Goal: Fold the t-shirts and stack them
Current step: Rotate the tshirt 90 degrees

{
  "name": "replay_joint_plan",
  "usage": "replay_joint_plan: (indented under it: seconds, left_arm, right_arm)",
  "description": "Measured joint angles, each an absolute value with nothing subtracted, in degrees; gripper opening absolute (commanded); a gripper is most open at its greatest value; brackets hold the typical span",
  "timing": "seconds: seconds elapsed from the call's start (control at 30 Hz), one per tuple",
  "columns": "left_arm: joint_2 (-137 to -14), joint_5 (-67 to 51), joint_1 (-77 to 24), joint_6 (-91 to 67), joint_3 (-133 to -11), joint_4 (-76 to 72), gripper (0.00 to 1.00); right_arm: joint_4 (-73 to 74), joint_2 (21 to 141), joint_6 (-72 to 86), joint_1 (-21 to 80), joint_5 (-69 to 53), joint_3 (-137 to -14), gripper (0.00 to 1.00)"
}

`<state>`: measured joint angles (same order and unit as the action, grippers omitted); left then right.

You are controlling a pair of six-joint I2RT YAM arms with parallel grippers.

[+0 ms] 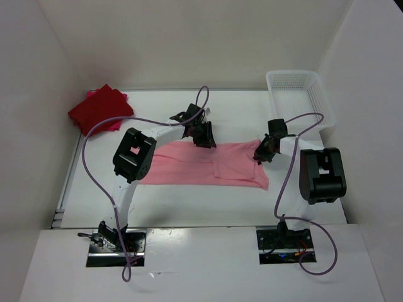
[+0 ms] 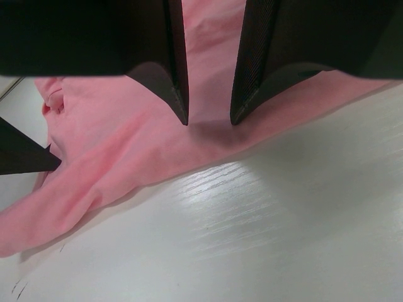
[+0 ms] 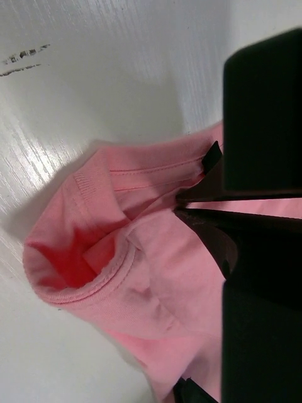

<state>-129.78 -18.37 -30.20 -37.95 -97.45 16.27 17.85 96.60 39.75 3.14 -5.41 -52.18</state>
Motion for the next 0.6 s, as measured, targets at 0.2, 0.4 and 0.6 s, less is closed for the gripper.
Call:
replay_joint_plan:
  seconds: [0.2,0.4,0.6]
  left_arm:
    - [-129.80,-18.50,-30.17,-37.95,-97.45,16.25,0.41]
    - [-129.80,-18.59,-30.17,-37.98,-97.38,16.23,0.41]
    - [-129.99,-19.20,-29.82,-38.24,-97.38,16.05,0.41]
  right_arm:
    - [17.56,96.84,39.62,3.14,-5.39,-52.38,0.05]
    - [18.11,96.73,39.53,3.14,-4.73,-52.51,0.01]
    - [19.75,94.41,39.72,3.14,-2.72,-52.47,0.00]
